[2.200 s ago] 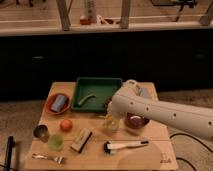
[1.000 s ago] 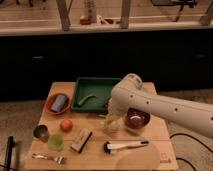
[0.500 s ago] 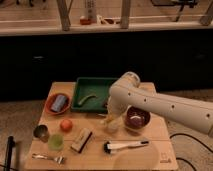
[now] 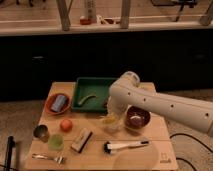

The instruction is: Place banana in paper cup

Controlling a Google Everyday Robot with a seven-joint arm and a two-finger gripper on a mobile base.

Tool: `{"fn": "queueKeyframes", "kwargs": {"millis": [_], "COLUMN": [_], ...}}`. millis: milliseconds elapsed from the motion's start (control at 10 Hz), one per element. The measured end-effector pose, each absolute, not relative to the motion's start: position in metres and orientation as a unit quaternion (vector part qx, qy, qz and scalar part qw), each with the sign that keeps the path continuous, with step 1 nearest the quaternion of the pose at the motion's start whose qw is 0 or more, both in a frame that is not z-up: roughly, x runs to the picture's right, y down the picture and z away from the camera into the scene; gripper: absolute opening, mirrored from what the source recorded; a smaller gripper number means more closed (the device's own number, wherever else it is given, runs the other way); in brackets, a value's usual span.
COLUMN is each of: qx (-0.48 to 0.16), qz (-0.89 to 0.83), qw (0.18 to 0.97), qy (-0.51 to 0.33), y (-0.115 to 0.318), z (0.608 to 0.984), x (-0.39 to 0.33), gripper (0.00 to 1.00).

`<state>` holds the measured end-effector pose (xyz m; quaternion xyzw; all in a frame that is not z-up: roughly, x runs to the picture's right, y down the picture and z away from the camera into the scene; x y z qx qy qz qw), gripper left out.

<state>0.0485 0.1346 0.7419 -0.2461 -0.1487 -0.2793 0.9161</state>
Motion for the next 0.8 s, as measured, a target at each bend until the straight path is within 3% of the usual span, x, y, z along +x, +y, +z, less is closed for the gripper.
{"fn": "queueKeyframes", "kwargs": {"millis": [800], "qx": [-0.248], "qz": [-0.283], "qw": [0.914], "qy": [-0.152], "y": [0.1306], "z": [0.7417], "x": [0.0548], "gripper": [0.80]}}
